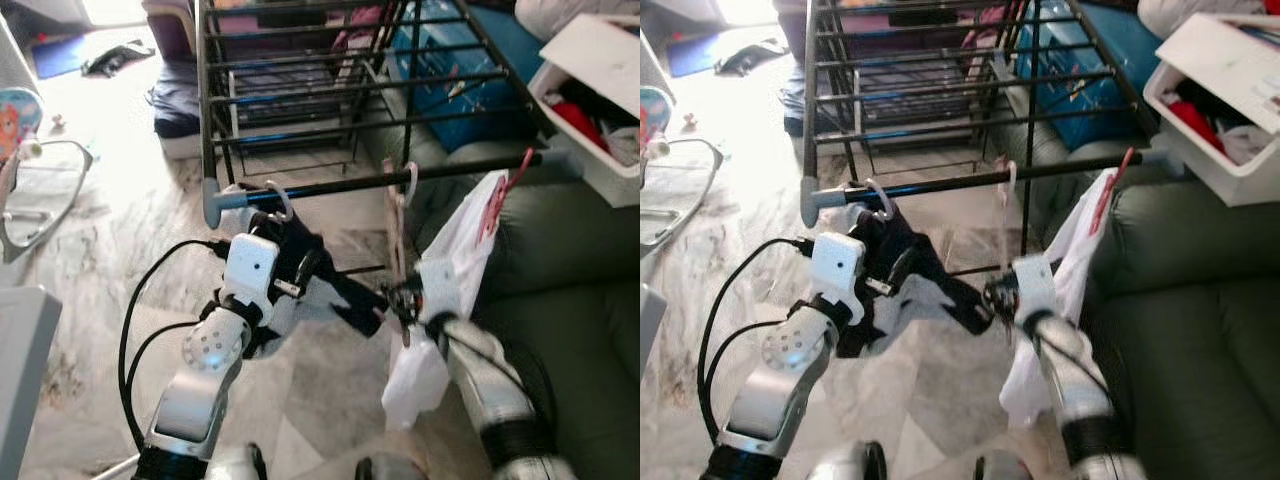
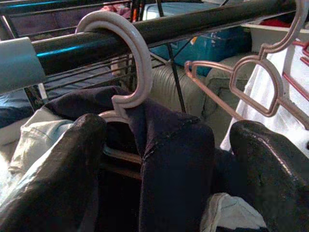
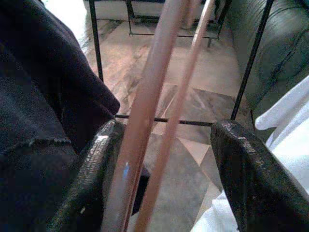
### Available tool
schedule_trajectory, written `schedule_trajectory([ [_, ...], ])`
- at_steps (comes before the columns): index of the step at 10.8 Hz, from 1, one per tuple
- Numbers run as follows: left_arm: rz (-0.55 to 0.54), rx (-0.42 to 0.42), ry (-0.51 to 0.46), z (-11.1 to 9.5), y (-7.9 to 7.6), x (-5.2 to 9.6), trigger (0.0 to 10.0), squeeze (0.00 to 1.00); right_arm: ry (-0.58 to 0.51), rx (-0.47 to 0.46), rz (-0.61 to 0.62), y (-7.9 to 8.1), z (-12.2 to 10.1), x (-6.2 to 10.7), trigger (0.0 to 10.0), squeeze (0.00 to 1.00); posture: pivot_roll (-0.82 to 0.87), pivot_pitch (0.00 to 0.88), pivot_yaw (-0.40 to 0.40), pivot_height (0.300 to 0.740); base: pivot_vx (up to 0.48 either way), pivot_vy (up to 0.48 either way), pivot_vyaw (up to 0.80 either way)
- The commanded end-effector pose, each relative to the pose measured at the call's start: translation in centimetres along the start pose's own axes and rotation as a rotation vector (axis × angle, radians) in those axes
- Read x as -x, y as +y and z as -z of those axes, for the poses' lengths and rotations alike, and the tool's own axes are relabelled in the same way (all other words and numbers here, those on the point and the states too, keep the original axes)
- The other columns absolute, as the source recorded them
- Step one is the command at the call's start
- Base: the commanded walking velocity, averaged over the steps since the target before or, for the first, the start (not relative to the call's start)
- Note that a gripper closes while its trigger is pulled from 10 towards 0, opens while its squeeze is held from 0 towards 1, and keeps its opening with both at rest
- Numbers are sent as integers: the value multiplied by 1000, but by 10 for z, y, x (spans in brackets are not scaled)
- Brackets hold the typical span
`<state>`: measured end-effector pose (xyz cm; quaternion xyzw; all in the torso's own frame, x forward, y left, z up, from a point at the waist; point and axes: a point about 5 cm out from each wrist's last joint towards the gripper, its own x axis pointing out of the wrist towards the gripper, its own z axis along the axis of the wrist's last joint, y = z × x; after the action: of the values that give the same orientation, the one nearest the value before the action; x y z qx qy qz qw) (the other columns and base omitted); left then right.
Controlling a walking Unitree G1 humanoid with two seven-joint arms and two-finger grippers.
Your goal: Hang hanger
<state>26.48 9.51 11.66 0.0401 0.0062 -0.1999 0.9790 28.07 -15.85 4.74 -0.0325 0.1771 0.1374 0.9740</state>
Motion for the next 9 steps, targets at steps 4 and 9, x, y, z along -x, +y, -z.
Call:
schedule_trajectory([
  [4, -13, -22, 6, 2, 2, -1, 10000, 0, -55, -8, 63, 0, -3, 15, 10000, 1000, -76, 48, 6, 740, 0, 0, 0],
  [9, -15, -21, 11, 2, 2, 1, 10000, 0, -25, -34, 86, 2, 4, 30, 10000, 1000, -73, 49, 4, 740, 0, 0, 0],
])
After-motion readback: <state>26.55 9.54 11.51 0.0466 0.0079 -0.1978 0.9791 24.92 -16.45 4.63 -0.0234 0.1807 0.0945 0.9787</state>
